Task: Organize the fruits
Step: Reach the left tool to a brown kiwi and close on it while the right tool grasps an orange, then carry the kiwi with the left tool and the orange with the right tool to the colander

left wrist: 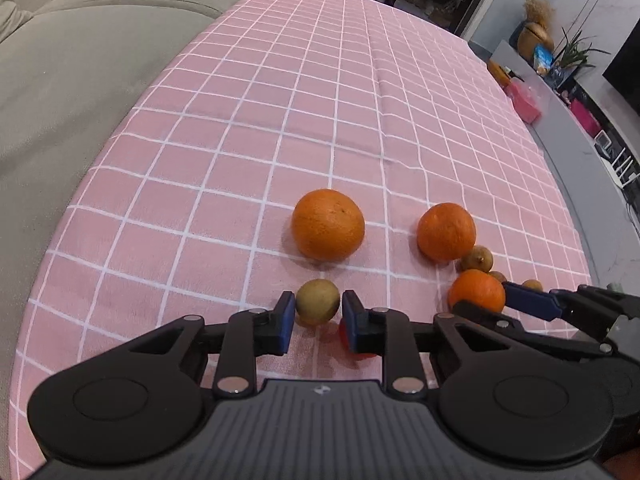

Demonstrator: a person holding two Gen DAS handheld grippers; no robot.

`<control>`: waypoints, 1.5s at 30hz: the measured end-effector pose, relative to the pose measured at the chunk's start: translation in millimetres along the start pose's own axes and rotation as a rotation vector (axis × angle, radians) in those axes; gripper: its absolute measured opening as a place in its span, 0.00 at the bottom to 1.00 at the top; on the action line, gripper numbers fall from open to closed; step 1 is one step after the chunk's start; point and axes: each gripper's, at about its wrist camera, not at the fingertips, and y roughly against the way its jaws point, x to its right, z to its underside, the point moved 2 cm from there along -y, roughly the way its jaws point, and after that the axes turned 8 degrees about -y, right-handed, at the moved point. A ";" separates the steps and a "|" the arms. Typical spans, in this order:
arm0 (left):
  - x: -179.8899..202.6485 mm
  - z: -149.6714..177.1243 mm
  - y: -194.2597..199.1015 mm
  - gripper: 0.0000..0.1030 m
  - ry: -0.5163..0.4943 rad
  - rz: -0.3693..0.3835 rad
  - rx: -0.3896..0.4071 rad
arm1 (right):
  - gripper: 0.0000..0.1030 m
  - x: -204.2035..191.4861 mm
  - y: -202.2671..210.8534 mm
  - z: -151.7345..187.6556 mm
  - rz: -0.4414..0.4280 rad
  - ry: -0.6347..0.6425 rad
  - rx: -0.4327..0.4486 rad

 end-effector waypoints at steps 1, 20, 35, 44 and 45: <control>-2.1 0.1 -0.4 0.27 0.017 0.005 -0.001 | 0.38 0.2 -0.4 -0.5 0.000 -0.003 0.000; 7.7 -22.8 44.4 0.26 0.046 0.098 0.122 | 0.36 -3.4 45.4 -10.4 -0.061 -0.064 0.072; 91.8 -37.6 98.7 0.26 -0.153 0.267 0.202 | 0.36 34.2 138.6 10.8 -0.037 -0.139 0.143; 160.3 -23.5 101.5 0.26 -0.352 0.364 0.127 | 0.36 79.3 171.1 41.4 0.033 -0.205 0.121; 167.4 -20.1 99.0 0.26 -0.371 0.375 0.114 | 0.36 83.2 172.2 45.8 0.040 -0.205 0.111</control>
